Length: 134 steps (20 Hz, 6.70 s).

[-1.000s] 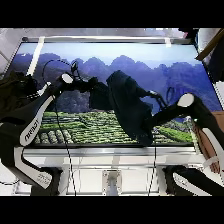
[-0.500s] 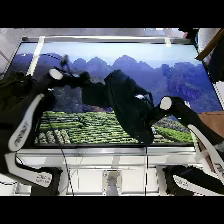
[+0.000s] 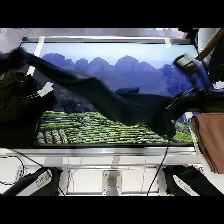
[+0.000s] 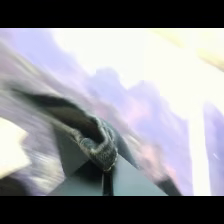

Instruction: Fold the clothes and pants, and hang the long-sleeved shirts on hangers.

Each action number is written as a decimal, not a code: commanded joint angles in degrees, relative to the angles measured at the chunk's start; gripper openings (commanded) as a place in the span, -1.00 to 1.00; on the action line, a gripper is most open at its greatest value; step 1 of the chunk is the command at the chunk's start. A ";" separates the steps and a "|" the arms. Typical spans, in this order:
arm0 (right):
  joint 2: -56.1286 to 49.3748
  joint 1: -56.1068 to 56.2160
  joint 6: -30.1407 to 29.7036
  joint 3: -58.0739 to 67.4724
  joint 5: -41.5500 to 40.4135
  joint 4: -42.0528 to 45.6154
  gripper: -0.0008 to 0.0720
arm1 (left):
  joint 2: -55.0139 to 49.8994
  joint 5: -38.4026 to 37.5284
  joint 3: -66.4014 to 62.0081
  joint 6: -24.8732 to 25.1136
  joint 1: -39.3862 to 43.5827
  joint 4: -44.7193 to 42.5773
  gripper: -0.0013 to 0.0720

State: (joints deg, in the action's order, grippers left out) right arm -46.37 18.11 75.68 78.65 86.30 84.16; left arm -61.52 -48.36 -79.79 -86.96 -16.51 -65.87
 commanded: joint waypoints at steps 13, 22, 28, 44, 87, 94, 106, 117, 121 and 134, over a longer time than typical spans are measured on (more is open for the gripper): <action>-22.82 -21.99 1.64 8.15 -14.05 4.39 -0.84 | 8.83 -9.60 9.73 0.00 -7.28 -15.15 -0.94; -32.83 -24.70 0.35 8.09 -6.71 -2.80 0.65 | 9.07 -11.82 14.71 0.00 -7.26 -15.15 -0.94; -19.91 -34.99 -5.22 -10.75 -16.02 -11.41 0.56 | 9.49 -12.76 14.71 0.00 -7.26 -15.15 -0.94; -35.06 -33.64 -13.44 -1.84 -39.36 -31.43 -0.84 | 9.86 -5.31 14.47 -3.28 -8.13 -15.76 -0.94; -1.18 -80.74 -14.29 -20.85 -19.54 -32.30 0.56 | 20.70 -1.57 32.83 13.92 -10.82 15.56 0.55; -3.74 -57.59 -14.93 -19.41 -23.34 -31.06 0.56 | -24.26 -2.01 11.91 10.91 20.72 16.15 0.83; -5.79 -52.72 -14.88 -19.41 -22.91 -29.70 0.56 | -44.11 -2.43 -1.11 14.36 22.53 24.92 0.82; -5.92 -52.74 -14.73 -19.41 -23.32 -22.05 0.56 | -42.10 -4.70 -2.19 16.72 26.77 24.70 -0.94; -13.00 -53.42 -4.61 -19.63 -23.61 -10.56 0.55 | -35.71 -5.46 -2.16 16.72 22.88 22.43 -0.94; -33.68 -55.32 -3.72 -19.52 -28.81 -15.17 0.56 | -12.61 -3.28 -2.16 6.71 3.52 -1.18 -0.94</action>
State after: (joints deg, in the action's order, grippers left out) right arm -79.02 -37.17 71.70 59.09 59.59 69.56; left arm -79.09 -55.46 -81.91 -76.75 -7.62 -62.61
